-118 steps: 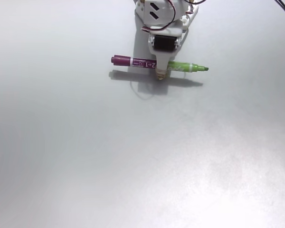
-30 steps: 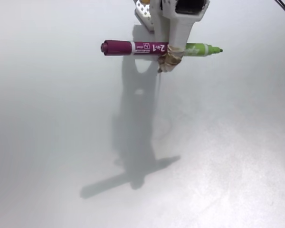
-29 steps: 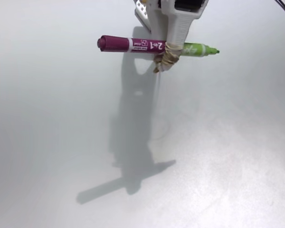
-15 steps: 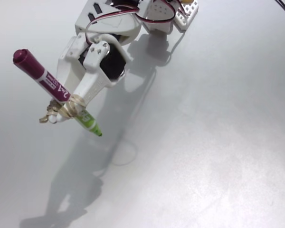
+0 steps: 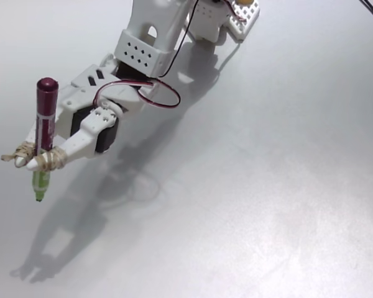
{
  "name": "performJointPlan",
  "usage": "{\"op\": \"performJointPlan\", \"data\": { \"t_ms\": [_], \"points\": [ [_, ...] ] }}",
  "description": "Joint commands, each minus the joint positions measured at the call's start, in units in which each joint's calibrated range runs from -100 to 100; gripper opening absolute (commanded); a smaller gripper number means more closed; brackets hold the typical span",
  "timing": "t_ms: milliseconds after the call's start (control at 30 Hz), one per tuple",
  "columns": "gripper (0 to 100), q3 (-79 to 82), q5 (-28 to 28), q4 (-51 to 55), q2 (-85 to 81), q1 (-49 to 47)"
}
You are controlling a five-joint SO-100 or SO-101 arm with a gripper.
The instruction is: Draw the capital letter X with the green marker.
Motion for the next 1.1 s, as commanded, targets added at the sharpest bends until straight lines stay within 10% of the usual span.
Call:
{"op": "performJointPlan", "data": {
  "t_ms": [0, 1067],
  "points": [
    [1, -2.95, 0.73, -3.25, 6.05, 1.41],
    [1, -6.72, -2.20, -6.36, 25.68, 0.94]
  ]
}}
